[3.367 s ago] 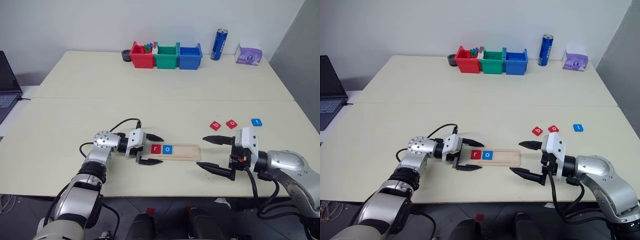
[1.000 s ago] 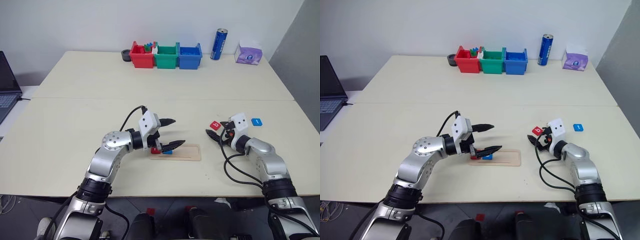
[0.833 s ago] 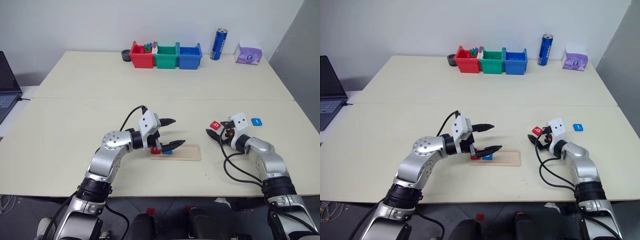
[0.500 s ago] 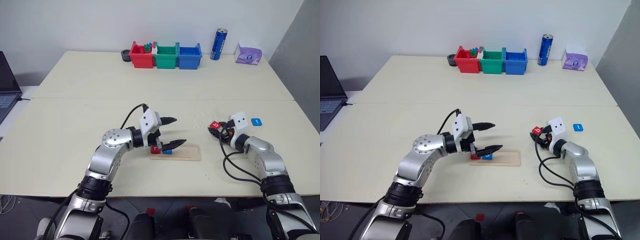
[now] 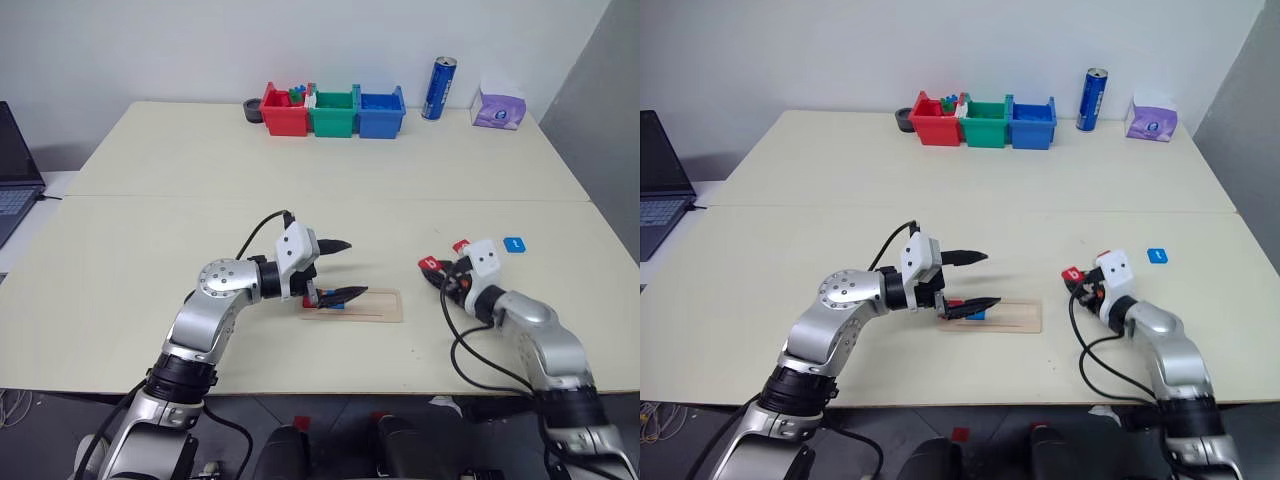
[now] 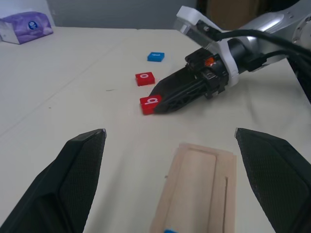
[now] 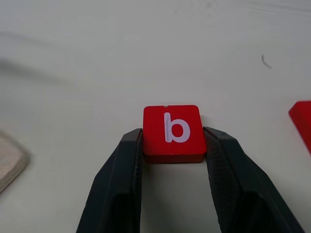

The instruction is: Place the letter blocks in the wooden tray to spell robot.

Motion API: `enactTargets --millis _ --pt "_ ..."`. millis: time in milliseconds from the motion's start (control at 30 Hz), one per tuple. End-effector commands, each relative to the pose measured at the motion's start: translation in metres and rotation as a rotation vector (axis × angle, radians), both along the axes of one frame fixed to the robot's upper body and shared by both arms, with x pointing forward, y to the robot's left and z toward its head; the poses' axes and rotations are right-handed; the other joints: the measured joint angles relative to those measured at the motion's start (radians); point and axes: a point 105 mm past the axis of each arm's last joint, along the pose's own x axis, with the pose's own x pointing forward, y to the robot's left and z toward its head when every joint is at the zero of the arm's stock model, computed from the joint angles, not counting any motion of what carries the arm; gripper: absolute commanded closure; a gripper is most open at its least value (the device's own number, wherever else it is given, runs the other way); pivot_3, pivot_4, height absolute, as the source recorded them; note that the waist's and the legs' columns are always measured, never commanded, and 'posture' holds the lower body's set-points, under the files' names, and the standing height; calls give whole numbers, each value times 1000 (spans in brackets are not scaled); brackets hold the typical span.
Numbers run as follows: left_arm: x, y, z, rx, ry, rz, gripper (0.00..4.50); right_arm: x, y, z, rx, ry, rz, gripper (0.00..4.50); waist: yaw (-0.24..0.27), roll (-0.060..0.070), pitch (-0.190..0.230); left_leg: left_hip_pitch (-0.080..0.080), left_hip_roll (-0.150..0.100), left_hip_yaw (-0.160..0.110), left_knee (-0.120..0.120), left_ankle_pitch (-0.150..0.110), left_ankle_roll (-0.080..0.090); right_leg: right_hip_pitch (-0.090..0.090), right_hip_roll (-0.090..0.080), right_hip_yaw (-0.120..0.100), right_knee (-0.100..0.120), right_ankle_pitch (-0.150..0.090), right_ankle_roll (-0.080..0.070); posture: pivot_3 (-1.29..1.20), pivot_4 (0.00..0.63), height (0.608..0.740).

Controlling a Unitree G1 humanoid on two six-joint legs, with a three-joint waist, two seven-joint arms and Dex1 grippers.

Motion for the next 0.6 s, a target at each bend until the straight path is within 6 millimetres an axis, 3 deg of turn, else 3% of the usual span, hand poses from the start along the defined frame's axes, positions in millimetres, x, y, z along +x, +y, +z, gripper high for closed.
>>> enactTargets --millis 33,167,267,600 --pt "-15 -3 8 6 -28 -83 0 -17 2 16 -20 5 -63 3051 -1 0 0 0 0 0 0 0 0 0 0 0 0 0 0 0 150 740" --pt "-25 0 3 30 -9 -132 0 -48 18 15 -17 73 -160 3051 0 0 0 0 0 0 1 0 0 0 0 0 1 -1 2 0 150 740" --pt "-27 0 2 37 -8 -146 0 -61 33 17 -15 99 -163 3051 -2 1 0 1 0 0 0 0 0 0 1 0 1 -3 4 0 150 740" --pt "-26 -1 1 40 -9 -159 0 -66 34 15 -44 156 -254 3051 -1 1 0 0 0 0 1 0 0 0 1 0 -1 -3 5 0 150 740"
